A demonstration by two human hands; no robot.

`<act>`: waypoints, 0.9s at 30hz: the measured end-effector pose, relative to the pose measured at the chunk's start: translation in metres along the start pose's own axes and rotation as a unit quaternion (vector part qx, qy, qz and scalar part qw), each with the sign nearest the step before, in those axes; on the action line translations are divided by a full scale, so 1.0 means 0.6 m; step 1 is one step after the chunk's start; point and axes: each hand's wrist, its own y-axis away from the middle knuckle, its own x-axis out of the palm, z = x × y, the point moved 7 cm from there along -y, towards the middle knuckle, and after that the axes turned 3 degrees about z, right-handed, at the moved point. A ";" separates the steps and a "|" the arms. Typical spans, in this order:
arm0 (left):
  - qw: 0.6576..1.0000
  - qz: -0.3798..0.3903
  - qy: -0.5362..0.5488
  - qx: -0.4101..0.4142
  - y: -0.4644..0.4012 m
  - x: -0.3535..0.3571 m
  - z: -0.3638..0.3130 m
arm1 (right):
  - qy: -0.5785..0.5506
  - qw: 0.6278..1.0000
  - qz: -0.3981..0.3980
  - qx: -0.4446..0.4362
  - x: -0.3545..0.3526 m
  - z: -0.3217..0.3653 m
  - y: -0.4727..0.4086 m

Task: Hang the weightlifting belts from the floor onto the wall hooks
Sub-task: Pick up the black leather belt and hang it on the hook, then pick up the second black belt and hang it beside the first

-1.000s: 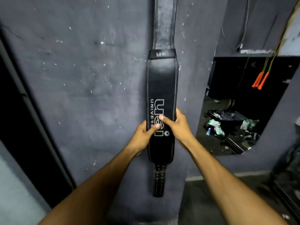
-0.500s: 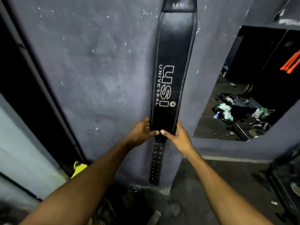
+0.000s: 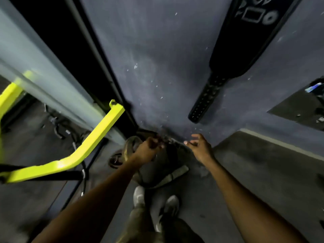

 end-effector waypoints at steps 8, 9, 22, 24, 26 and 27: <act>0.981 -0.058 0.083 -0.164 -0.033 -0.019 0.254 | 0.038 0.985 0.149 0.082 0.223 -0.103 -0.077; 0.978 -0.057 0.085 -0.183 -0.046 -0.017 0.292 | 0.036 0.983 0.155 0.093 0.250 -0.122 -0.092; 0.970 0.011 0.020 -0.244 -0.417 0.083 0.833 | 0.048 0.972 0.189 0.133 0.642 -0.492 -0.452; 0.973 0.011 -0.003 -0.230 -0.495 0.099 0.882 | 0.040 0.972 0.196 0.126 0.689 -0.547 -0.499; 0.973 0.013 -0.002 -0.230 -0.576 0.134 0.943 | 0.048 0.969 0.207 0.127 0.739 -0.620 -0.541; 0.973 0.009 0.005 -0.231 -0.616 0.148 0.966 | 0.057 0.969 0.208 0.122 0.757 -0.650 -0.561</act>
